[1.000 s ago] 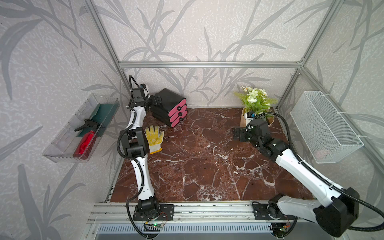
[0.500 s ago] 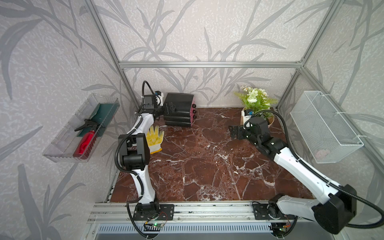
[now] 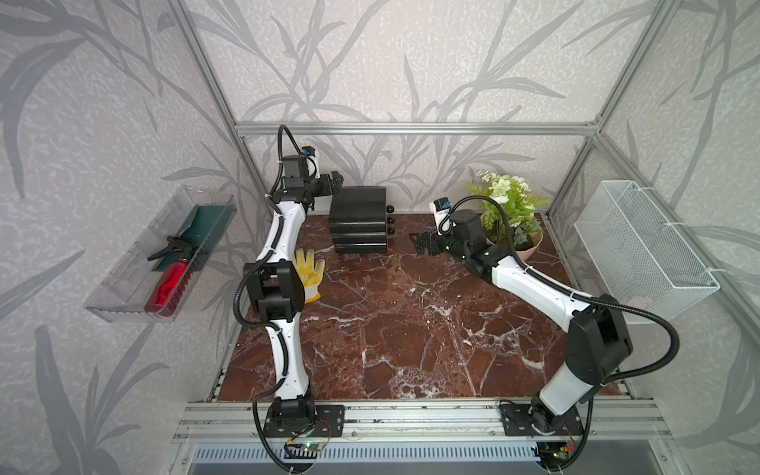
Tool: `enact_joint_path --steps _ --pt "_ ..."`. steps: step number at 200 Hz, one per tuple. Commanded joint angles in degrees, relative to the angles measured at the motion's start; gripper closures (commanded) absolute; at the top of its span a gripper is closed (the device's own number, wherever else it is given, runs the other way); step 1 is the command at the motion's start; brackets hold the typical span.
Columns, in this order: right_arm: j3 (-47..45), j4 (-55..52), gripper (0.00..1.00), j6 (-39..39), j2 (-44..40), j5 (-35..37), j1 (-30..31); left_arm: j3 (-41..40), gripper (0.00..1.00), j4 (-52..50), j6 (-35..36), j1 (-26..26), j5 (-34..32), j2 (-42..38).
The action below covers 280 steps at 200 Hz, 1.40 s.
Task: Take the sponge out of the drawer
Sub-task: Move the storage box to the center of the board.
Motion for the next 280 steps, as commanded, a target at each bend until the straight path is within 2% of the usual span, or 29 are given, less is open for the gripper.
enact_joint_path --steps 1,45,90,131,153,189,240,266,280 --pt "2.4 4.3 0.01 -1.4 2.8 -2.7 1.0 3.3 0.01 -2.6 -0.3 0.0 3.3 5.6" --pt "3.6 4.6 0.01 -0.5 6.0 -5.4 1.3 5.3 0.01 7.6 -4.9 -0.2 15.2 11.7" --pt "4.7 4.8 0.01 -1.3 8.1 -6.8 1.3 7.5 0.01 6.9 -4.1 -2.1 22.3 15.1" --pt "4.7 5.6 0.01 -1.5 8.4 -8.4 1.4 6.3 0.01 2.0 -1.9 -5.0 29.1 14.5" --pt "3.1 5.8 0.01 -1.3 6.7 -8.0 1.3 -0.4 0.01 2.8 -1.0 -7.5 30.1 10.4" --pt "-5.5 5.6 0.01 -0.6 0.6 -4.0 1.3 -17.0 0.01 8.9 -2.1 -10.4 27.6 -0.4" --pt "-22.6 5.7 0.01 3.3 -15.6 -1.1 1.3 -43.8 0.01 22.5 -8.7 -14.8 23.6 -17.8" --pt "-27.1 3.8 0.01 3.7 -22.3 2.1 1.3 -51.8 0.01 24.7 -9.7 -16.8 21.9 -24.8" --pt "-27.2 2.1 0.01 2.8 -24.4 3.4 0.5 -52.2 0.01 23.0 -8.6 -17.4 20.4 -26.7"
